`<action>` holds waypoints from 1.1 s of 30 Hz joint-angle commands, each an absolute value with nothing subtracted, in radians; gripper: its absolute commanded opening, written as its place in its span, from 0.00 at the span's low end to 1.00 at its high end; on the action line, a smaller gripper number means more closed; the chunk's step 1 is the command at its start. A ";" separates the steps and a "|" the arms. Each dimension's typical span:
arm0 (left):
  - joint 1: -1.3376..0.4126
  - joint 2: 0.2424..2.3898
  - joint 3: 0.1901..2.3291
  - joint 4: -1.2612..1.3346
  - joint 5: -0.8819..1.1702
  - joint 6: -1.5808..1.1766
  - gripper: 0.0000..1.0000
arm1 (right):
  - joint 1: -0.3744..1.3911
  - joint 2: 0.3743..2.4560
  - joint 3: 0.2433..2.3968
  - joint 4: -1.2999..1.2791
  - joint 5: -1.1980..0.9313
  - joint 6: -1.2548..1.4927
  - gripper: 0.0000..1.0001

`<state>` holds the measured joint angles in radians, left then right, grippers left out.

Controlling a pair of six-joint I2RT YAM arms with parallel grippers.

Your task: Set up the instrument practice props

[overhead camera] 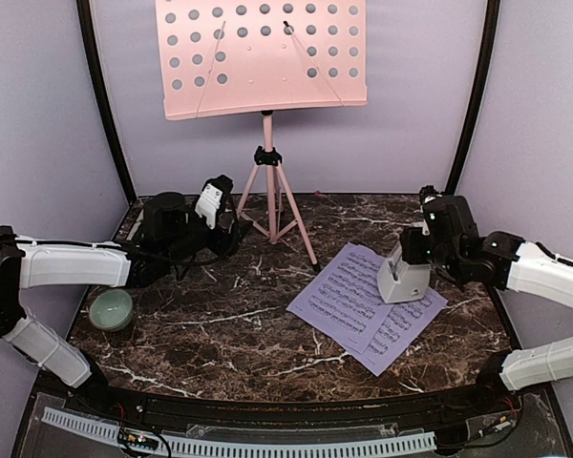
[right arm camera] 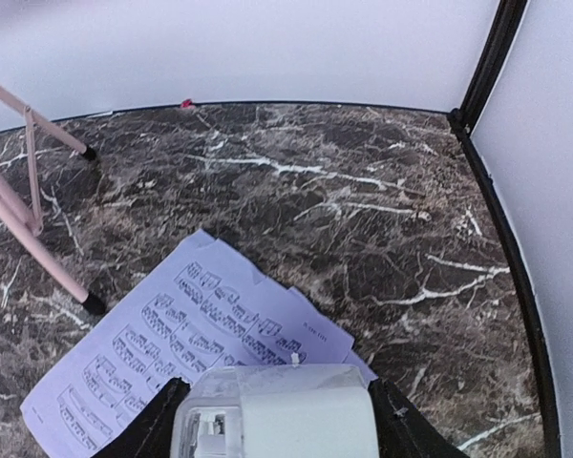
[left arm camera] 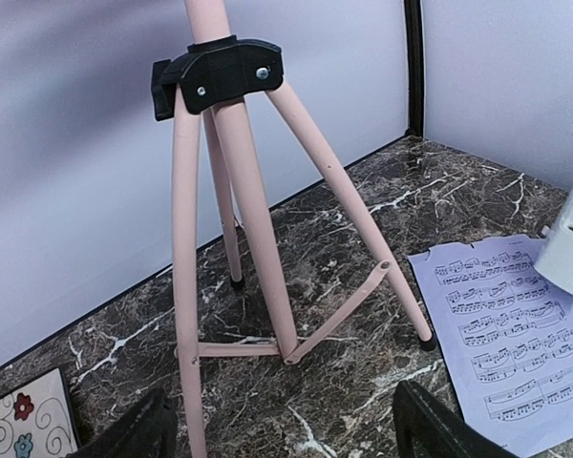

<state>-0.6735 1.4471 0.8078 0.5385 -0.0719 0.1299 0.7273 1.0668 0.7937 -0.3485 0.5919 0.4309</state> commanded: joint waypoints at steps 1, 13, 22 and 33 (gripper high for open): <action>-0.698 1.453 0.799 0.559 -0.045 0.137 0.79 | 0.614 1.124 0.917 -0.120 0.557 0.276 0.39; -0.861 1.580 0.862 0.490 0.081 0.156 0.69 | 0.283 1.430 1.094 0.024 0.348 0.149 0.36; -0.984 1.852 1.097 0.387 0.135 0.135 0.65 | 0.209 1.564 1.146 0.055 0.298 0.161 0.38; -0.999 2.061 1.296 0.204 0.131 0.135 0.61 | 0.207 1.614 1.201 0.038 0.309 0.146 0.61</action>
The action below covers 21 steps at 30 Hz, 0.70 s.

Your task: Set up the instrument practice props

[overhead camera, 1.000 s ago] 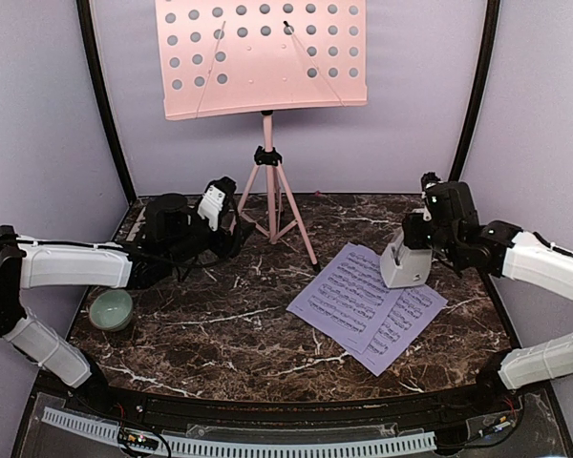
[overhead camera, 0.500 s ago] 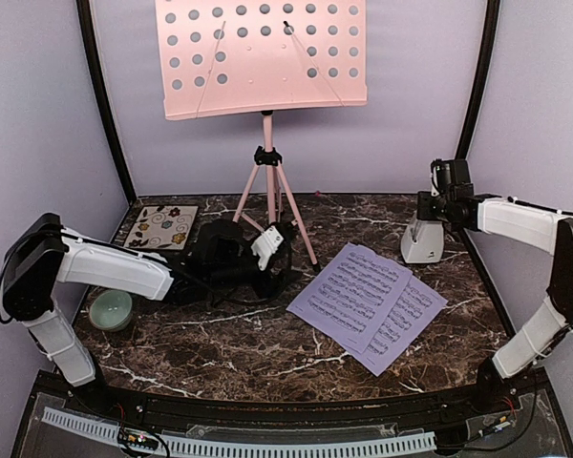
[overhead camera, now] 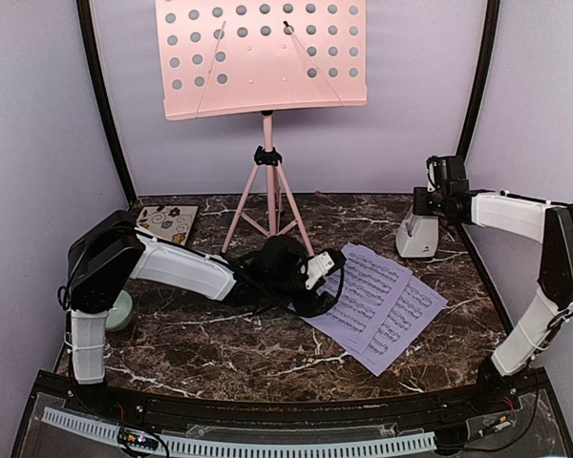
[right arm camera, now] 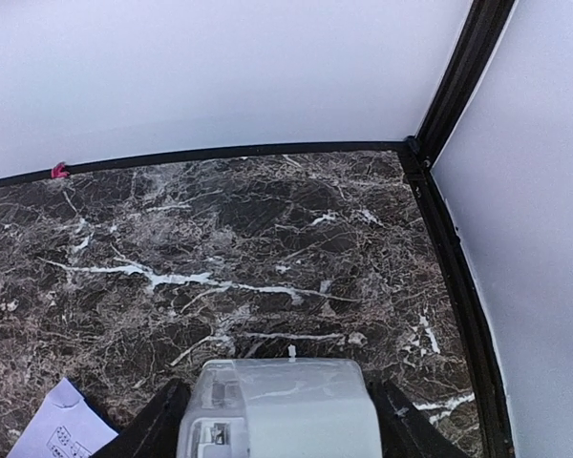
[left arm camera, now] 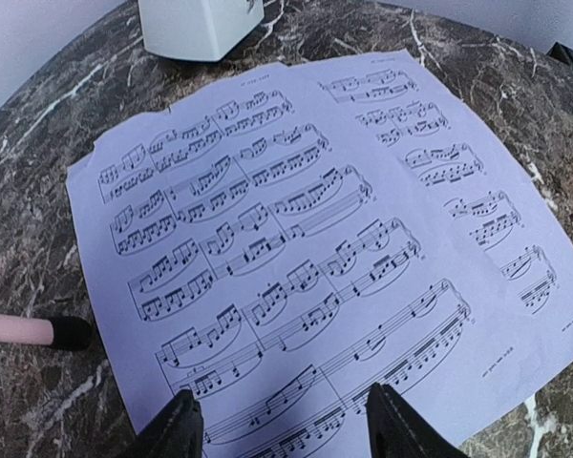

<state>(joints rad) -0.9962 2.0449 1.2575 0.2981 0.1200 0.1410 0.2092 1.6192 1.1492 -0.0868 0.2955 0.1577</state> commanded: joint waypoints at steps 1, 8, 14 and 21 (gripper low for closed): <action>-1.000 2.067 1.298 0.196 0.135 0.135 0.61 | 0.208 1.615 1.201 0.040 0.307 0.145 0.63; -1.016 2.101 1.310 0.139 0.154 0.132 0.59 | 0.207 1.618 1.198 0.045 0.314 0.132 0.70; -1.037 2.102 1.308 0.074 0.155 0.134 0.58 | 0.209 1.602 1.200 0.038 0.272 0.154 0.85; -1.078 2.074 1.258 -0.036 0.133 0.061 0.53 | 0.261 1.530 1.242 -0.020 0.284 0.156 0.90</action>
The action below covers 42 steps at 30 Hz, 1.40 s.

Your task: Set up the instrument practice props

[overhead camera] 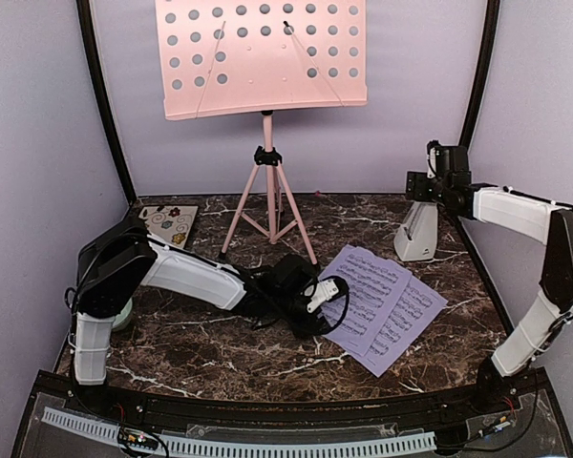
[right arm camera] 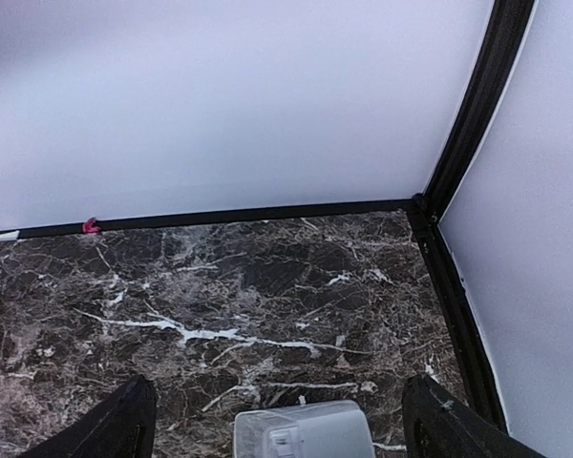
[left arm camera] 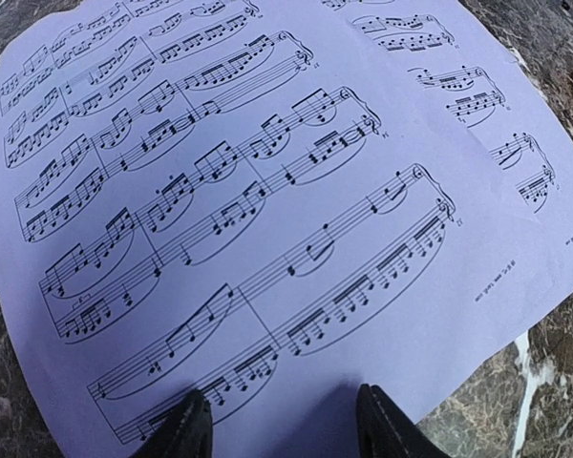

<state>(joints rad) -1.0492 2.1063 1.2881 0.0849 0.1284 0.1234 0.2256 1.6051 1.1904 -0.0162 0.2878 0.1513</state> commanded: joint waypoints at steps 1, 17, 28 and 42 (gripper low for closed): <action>-1.089 2.060 1.241 -0.040 0.133 0.043 0.52 | 0.270 1.516 1.240 -0.024 0.270 0.160 0.90; -1.082 1.660 0.891 0.222 0.157 -0.562 0.73 | 0.502 1.293 0.912 -0.131 -0.074 0.372 0.75; -0.899 1.750 0.893 0.310 0.281 -0.605 0.74 | 0.538 1.257 0.640 -0.111 -0.084 0.530 0.60; -0.895 1.963 0.931 0.489 0.451 -0.794 0.64 | 0.543 1.278 0.470 -0.064 -0.097 0.630 0.53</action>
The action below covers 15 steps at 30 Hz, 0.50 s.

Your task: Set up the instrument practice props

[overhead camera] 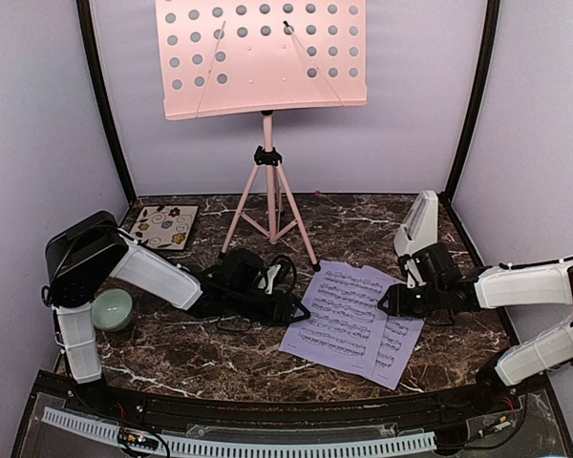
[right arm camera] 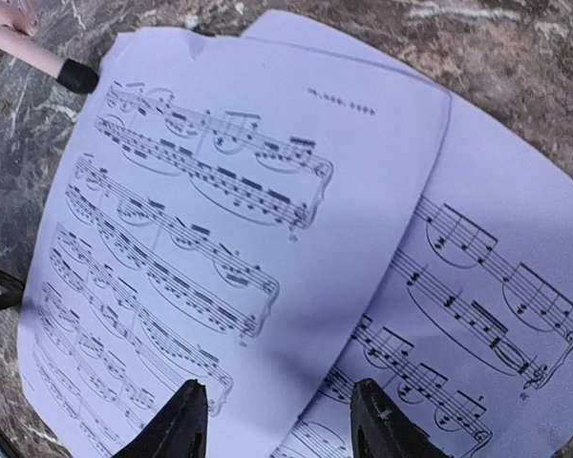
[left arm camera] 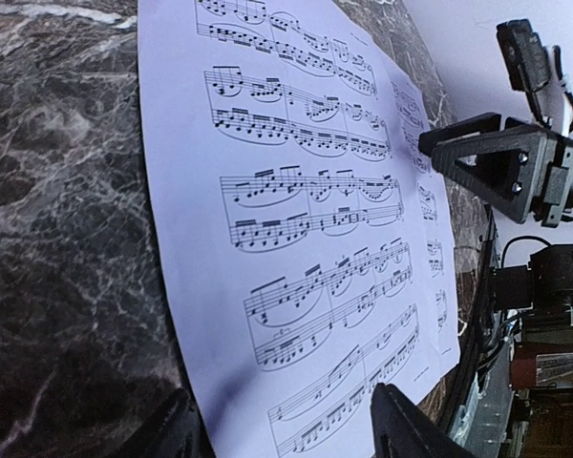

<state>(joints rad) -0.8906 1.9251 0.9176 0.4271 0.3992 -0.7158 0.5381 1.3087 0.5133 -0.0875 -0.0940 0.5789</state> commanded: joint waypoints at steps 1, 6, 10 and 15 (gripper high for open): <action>-0.900 1.975 0.939 0.490 0.449 -0.795 0.64 | 0.541 1.267 0.463 -0.075 -0.093 0.641 0.56; -0.919 2.016 0.966 0.510 0.430 -0.817 0.63 | 0.517 1.215 0.427 -0.079 -0.119 0.746 0.74; -0.928 2.041 0.969 0.543 0.424 -0.838 0.62 | 0.489 1.227 0.408 -0.020 -0.163 0.792 0.72; -0.946 2.073 0.990 0.566 0.424 -0.851 0.62 | 0.474 1.264 0.379 0.133 -0.283 0.879 0.61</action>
